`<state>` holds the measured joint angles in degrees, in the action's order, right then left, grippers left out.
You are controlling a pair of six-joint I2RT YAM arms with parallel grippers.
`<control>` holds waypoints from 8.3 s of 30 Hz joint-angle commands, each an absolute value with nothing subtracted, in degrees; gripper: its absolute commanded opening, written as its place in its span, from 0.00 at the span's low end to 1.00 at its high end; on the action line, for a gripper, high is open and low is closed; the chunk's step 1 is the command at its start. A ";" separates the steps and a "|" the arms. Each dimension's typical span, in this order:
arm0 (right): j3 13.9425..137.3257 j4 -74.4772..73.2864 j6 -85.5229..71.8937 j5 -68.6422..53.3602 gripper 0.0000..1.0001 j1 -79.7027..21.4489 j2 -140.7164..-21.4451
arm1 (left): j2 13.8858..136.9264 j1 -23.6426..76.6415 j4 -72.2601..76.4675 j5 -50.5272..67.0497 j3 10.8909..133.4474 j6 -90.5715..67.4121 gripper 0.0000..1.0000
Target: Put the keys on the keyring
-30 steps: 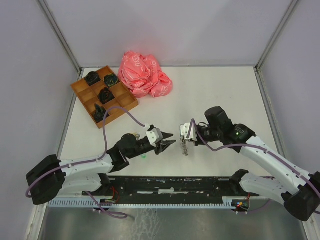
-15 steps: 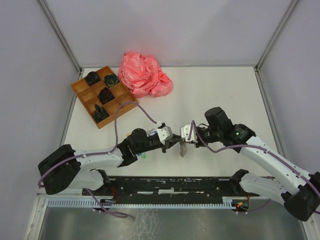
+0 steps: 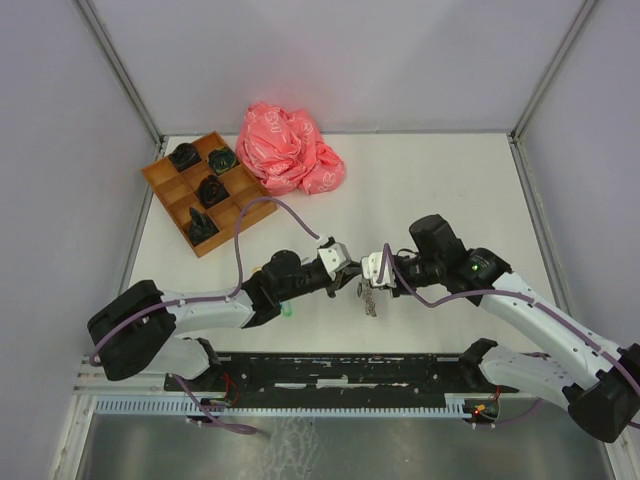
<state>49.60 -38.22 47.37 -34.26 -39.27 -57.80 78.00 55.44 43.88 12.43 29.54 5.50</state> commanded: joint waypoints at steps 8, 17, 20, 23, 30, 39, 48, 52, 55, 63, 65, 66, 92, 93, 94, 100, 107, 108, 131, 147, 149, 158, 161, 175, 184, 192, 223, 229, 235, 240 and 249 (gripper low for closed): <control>52.17 -37.08 46.93 -32.97 0.01 -39.19 -57.15 | 69.47 55.28 48.61 18.39 25.10 5.27 0.23; 52.37 -37.04 46.51 -32.38 0.01 -39.18 -57.57 | 70.93 55.32 46.94 28.12 27.44 7.87 0.25; 52.15 -36.76 46.34 -32.44 0.01 -39.21 -57.52 | 71.64 55.33 47.06 29.23 27.91 8.17 0.25; 52.03 -36.48 46.16 -32.86 0.01 -39.20 -57.55 | 72.58 55.43 47.11 29.29 28.64 8.23 0.26; 51.92 -36.39 45.98 -32.96 0.01 -39.26 -57.39 | 74.51 55.33 45.95 26.17 30.41 8.25 0.25; 51.75 -35.60 45.73 -33.15 0.01 -39.20 -57.15 | 75.56 55.29 44.25 26.21 31.04 7.72 0.26; 51.66 -35.07 45.40 -33.99 0.01 -39.22 -57.22 | 76.54 55.35 44.21 25.93 31.75 7.34 0.24; 51.41 -35.07 45.44 -34.56 0.02 -39.20 -57.25 | 77.03 55.33 44.25 25.46 32.25 7.28 0.22; 51.14 -35.06 45.58 -35.00 0.02 -39.20 -57.22 | 77.25 55.35 44.21 24.76 32.30 7.12 0.18; 49.78 -33.05 42.28 -32.76 0.19 -39.07 -54.72 | 76.50 55.32 48.03 23.39 29.41 6.64 0.03; 48.72 -32.33 41.15 -32.18 0.24 -38.78 -53.57 | 76.23 55.24 53.06 22.93 26.88 6.43 0.03; 48.04 -31.68 40.38 -32.41 0.25 -38.56 -52.93 | 76.21 55.26 56.05 22.61 25.48 6.37 0.03; 35.77 -7.07 22.96 -45.30 0.27 -34.42 -50.77 | 79.93 53.81 81.94 26.72 16.52 5.71 0.03; 35.82 -7.18 23.14 -45.39 0.26 -34.37 -50.91 | 79.91 53.76 81.99 26.72 16.52 5.65 0.03; 35.85 -7.31 23.21 -45.62 0.26 -34.41 -50.97 | 79.96 53.83 81.94 26.72 16.60 5.62 0.03; 36.33 -8.17 24.13 -48.14 0.25 -34.40 -51.70 | 80.42 53.85 81.69 26.04 17.02 5.12 0.03; 36.65 -9.06 24.97 -48.56 0.24 -34.37 -52.24 | 80.51 53.79 81.56 25.66 17.23 4.49 0.03; 36.71 -9.10 25.09 -48.46 0.24 -34.43 -52.33 | 80.46 53.80 81.62 25.66 17.22 4.48 0.03; 41.04 -19.58 34.63 -45.40 0.01 -34.37 -52.96 | 78.29 53.81 75.45 26.30 17.93 3.35 0.17; 51.27 -35.19 60.98 -36.16 0.01 -34.47 -53.75 | 54.88 53.76 21.18 -2.73 24.04 -6.71 0.48; 51.78 -35.48 63.41 -34.82 0.01 -34.48 -53.41 | 53.29 53.76 16.49 -5.28 24.76 -8.68 0.51; 50.27 -35.86 68.71 -34.09 0.01 -34.92 -52.73 | 55.03 51.31 -0.89 -10.68 29.54 -20.12 0.65; 49.71 -36.22 69.29 -33.15 0.01 -35.26 -52.64 | 55.84 50.12 -5.17 -11.71 30.32 -23.98 0.69; 50.84 -39.29 65.59 -31.62 0.01 -41.87 -58.08 | 55.86 47.01 -22.45 -15.95 34.23 -36.45 0.68; 49.86 -36.87 62.40 -31.47 0.01 -44.43 -60.45 | 57.63 44.85 -24.98 -19.42 33.78 -38.71 0.61; 48.30 -36.24 61.41 -30.57 0.01 -44.38 -58.80 | 62.77 41.33 -25.13 -16.03 34.43 -38.59 0.59; 46.76 -34.36 60.89 -30.45 0.01 -44.35 -57.36 | 71.76 41.23 -17.27 -1.50 37.84 -39.55 0.37; 46.54 -34.05 60.92 -30.19 0.01 -44.38 -57.03 | 69.94 41.11 -19.91 -6.01 38.85 -37.09 0.45; 46.28 -33.76 60.82 -30.22 0.01 -44.39 -56.78 | 73.81 39.02 -17.36 -8.12 42.95 -33.14 0.49; 46.06 -33.57 60.74 -30.26 0.01 -44.38 -56.72 | 80.16 36.81 -11.98 -7.92 45.05 -32.55 0.47; 45.45 -33.45 60.43 -29.79 0.01 -44.38 -55.93 | 88.16 35.99 -11.22 -9.49 47.78 -32.75 0.38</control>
<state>45.50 -36.12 61.23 -29.65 -44.14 -57.45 87.13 36.34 -13.47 -7.44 45.69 -34.13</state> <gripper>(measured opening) 0.015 0.396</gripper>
